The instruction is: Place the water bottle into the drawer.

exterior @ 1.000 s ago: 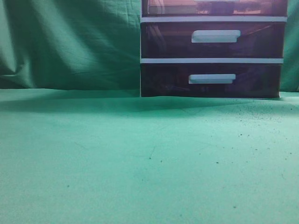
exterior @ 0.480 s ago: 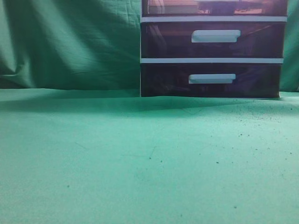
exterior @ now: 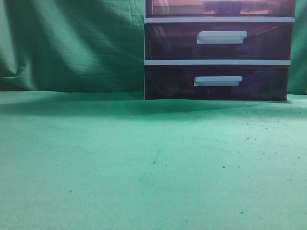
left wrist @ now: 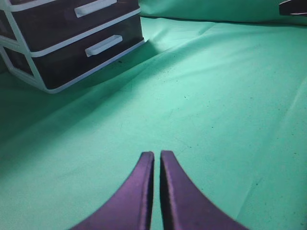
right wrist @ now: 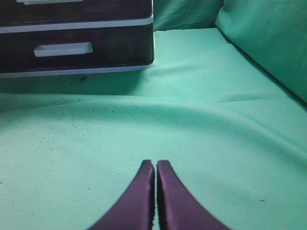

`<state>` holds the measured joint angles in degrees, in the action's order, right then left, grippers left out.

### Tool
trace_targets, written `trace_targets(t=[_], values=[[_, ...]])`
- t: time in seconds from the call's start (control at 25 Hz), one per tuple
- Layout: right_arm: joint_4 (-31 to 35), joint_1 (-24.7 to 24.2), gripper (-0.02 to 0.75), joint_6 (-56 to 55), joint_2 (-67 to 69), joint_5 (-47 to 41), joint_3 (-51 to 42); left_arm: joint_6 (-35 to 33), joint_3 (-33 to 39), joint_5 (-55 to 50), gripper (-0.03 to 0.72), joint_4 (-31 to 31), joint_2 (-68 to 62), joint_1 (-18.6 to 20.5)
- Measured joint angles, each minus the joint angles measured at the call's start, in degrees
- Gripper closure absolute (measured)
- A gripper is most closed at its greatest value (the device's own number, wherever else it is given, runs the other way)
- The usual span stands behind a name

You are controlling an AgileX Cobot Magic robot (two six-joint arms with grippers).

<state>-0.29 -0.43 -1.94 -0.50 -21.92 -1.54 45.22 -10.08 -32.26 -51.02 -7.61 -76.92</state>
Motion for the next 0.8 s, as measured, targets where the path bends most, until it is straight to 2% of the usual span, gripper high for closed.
trace_targets(t=[0.12,0.24,0.4,0.48,0.64,0.8], values=[[0.0,0.0,0.738,0.0,0.0,0.0,0.0,0.0,0.0,0.1,0.688,-0.5,0.4,0.9],[0.0,0.0,0.738,0.0,0.0,0.0,0.0,0.0,0.3,1.8,0.688,-1.1,0.5,7.0],[0.0,0.0,0.738,0.0,0.0,0.0,0.0,0.0,3.4,14.5,0.688,-5.6,0.5,22.5],[0.0,0.0,0.738,0.0,0.0,0.0,0.0,0.0,5.1,22.6,0.688,-7.3,0.5,32.2],[0.0,0.0,0.738,0.0,0.0,0.0,0.0,5.3,8.2,33.6,0.688,-8.7,0.5,49.5],[0.0,0.0,0.738,0.0,0.0,0.0,0.0,9.5,10.5,38.7,0.688,-9.5,0.5,61.7]])
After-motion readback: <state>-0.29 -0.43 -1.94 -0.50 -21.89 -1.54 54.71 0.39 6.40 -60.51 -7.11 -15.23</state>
